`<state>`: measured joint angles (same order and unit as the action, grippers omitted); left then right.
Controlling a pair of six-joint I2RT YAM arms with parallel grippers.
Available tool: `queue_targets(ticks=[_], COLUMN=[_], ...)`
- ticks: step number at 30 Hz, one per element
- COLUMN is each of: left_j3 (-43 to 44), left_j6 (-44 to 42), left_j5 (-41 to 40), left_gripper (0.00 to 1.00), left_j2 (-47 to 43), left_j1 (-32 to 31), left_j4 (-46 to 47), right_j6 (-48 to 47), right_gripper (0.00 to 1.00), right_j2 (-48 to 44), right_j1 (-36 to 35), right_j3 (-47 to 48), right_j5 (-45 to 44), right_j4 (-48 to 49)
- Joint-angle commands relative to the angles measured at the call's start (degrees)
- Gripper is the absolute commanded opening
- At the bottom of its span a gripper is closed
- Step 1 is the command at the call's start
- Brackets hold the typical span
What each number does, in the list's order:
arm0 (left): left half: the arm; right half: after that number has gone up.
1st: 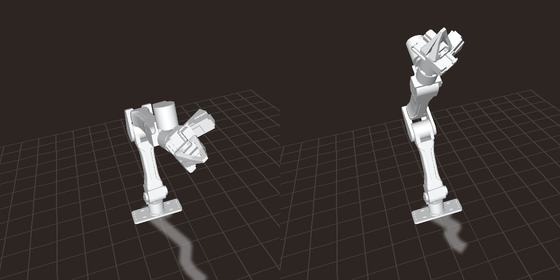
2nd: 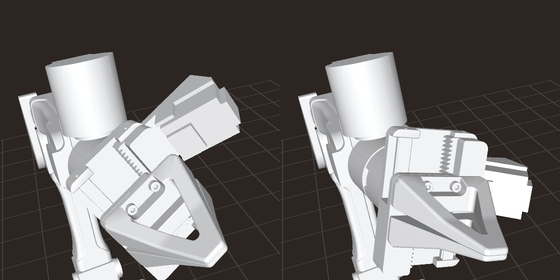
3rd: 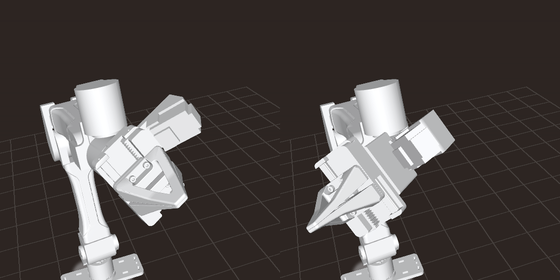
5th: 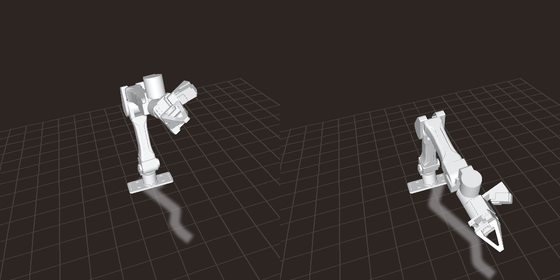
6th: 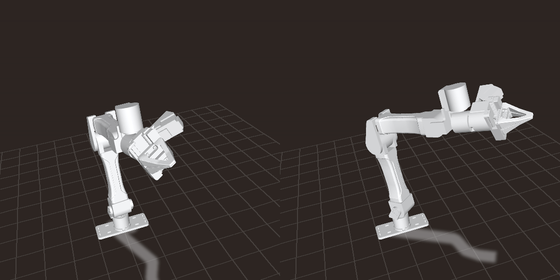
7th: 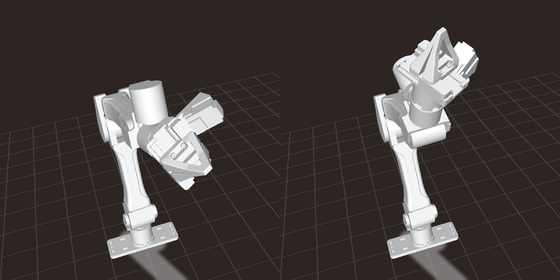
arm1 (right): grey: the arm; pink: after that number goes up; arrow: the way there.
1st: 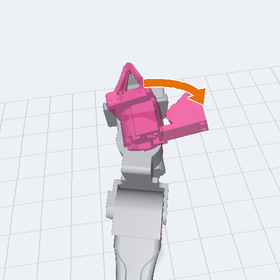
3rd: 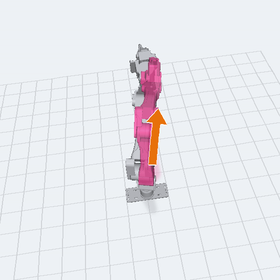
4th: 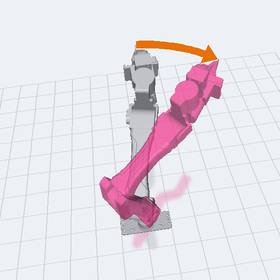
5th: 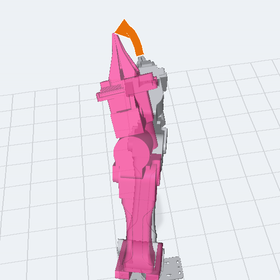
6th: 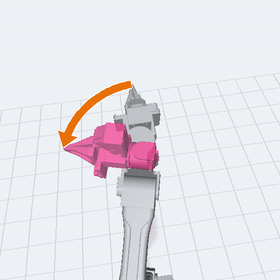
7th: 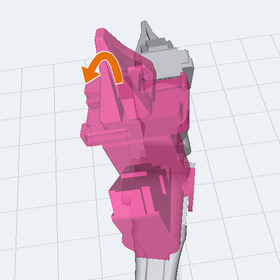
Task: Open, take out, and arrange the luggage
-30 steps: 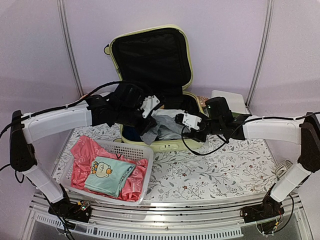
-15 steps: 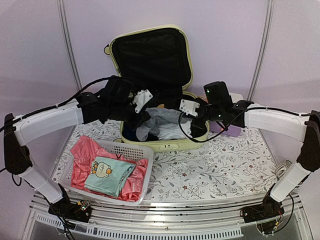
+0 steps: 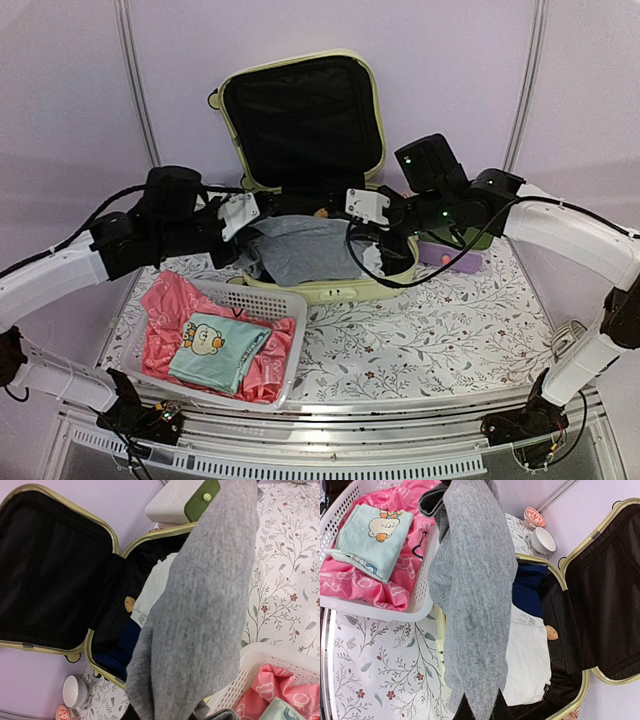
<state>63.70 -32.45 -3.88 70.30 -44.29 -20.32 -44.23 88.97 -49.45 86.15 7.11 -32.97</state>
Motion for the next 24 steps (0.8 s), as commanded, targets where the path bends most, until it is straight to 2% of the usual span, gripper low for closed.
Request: queue_targets(ticks=[1,5,11,19,24], left_j3=[-3.4,-3.3,-5.2,-11.2,-12.8], left_j6=[-8.6,-8.3,-7.5,-9.5,-10.7], left_j5=[0.7,-0.6,-7.3,-3.5,-6.6], left_gripper=[0.00,0.00,0.00,0.00,0.00], left_j2=[-8.1,-11.2,-14.5,-21.1,-20.7], left_j1=[1.0,1.7,3.9,9.6,11.5], left_j4=[3.7,-0.8,-8.2,-10.9,-13.0], right_j6=[3.0,4.8,7.3,12.2,14.3], right_gripper=[0.01,0.02,0.01,0.02,0.01], right_j2=[-2.1,0.2,4.9,9.7,13.0], right_j1=[-3.3,-7.1,-10.5,-12.5,-12.6], right_j3=[6.0,9.5,13.8,16.4,18.7], right_j5=[2.0,3.5,7.9,9.3,7.5], right_j4=[-5.6,-6.1,-5.6,-0.2,1.1])
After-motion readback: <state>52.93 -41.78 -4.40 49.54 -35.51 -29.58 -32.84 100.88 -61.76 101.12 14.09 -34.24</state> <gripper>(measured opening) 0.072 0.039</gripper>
